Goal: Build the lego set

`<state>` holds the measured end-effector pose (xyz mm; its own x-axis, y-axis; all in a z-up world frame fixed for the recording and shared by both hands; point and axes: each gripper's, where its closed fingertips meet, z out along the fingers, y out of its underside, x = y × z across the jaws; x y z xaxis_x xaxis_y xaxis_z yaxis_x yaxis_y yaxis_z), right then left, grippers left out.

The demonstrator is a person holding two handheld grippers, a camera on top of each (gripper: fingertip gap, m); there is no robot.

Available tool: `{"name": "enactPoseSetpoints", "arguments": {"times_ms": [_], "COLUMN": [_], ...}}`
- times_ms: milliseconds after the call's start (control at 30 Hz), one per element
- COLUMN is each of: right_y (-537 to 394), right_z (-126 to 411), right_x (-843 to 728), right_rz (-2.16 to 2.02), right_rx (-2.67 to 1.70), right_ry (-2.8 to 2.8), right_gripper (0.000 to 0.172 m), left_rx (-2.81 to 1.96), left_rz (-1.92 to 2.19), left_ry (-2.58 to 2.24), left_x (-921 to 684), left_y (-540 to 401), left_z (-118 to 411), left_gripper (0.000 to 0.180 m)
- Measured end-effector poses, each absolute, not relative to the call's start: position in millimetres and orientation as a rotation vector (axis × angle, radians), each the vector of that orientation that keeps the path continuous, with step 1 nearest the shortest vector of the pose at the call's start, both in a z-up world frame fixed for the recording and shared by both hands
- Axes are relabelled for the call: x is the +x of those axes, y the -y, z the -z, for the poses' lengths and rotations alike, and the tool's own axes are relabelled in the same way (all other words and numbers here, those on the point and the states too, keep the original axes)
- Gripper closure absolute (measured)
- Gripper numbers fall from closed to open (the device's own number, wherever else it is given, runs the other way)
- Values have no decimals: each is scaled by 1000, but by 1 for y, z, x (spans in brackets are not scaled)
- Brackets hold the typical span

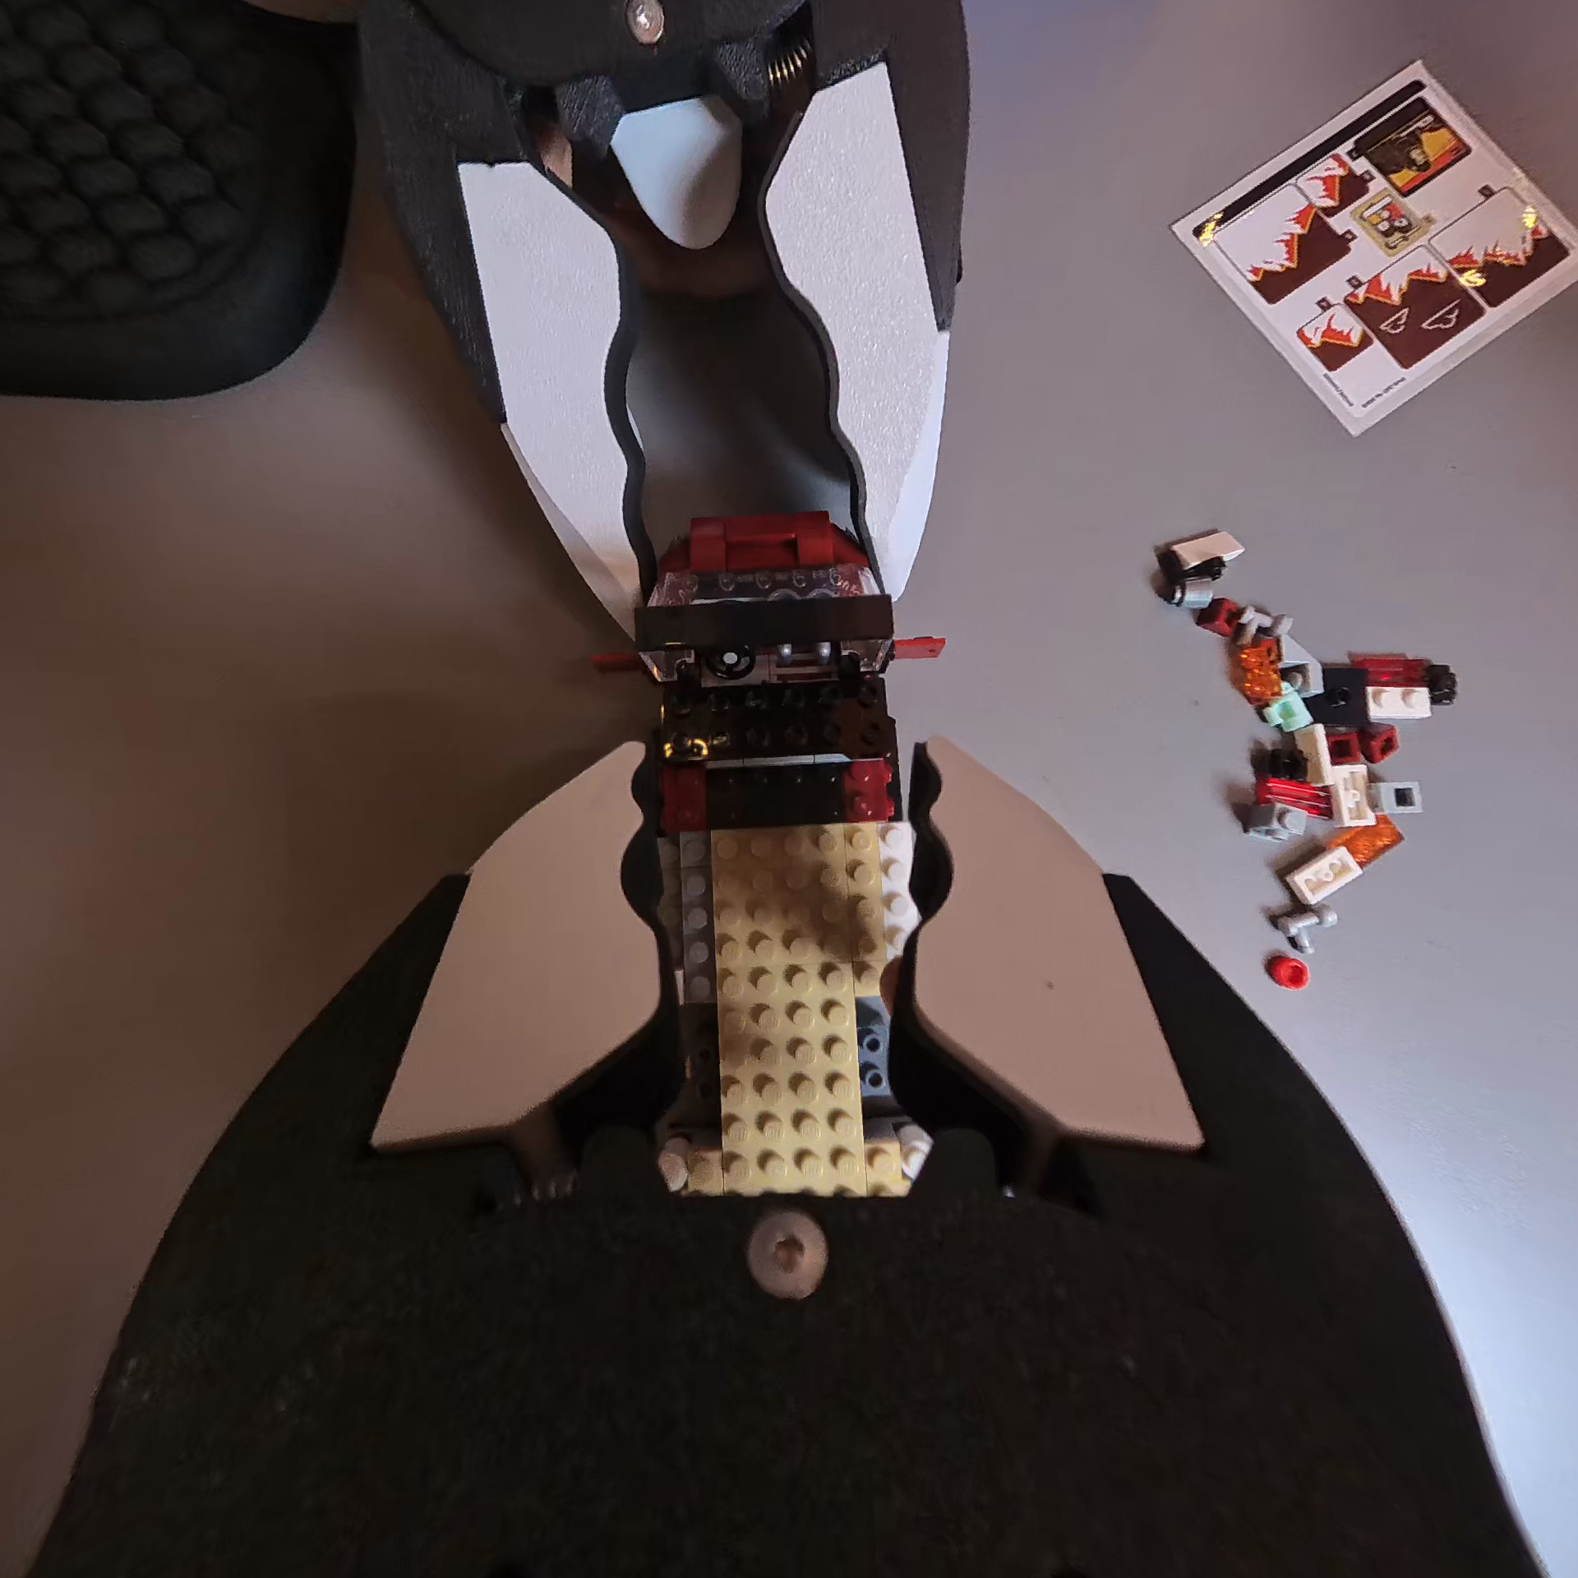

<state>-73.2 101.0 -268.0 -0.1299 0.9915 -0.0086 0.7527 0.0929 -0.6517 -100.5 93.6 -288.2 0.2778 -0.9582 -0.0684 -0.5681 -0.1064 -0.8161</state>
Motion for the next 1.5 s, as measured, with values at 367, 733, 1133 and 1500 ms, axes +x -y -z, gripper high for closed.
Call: {"name": "enactPoseSetpoints", "arguments": {"times_ms": [367,733,1133,1500], "right_y": [-98,-98,-100,-103], "right_z": [271,271,265,263], "right_x": [-76,-76,-74,-60], "right_rz": [-706,-690,-698,-729], "right_rx": [-1692,-1697,-1697,-1709], "right_ry": [1982,1991,1984,1963], "right_gripper": [121,121,121,121], "left_rx": [-1788,-1787,-1787,-1786], "left_rz": [644,644,644,641], "left_ry": [-1393,-1392,-1391,-1392], "left_x": [-104,-103,-104,-104], "left_y": [-92,-92,-92,-91], "left_z": [289,289,289,289], "left_gripper": [124,124,124,124]}}
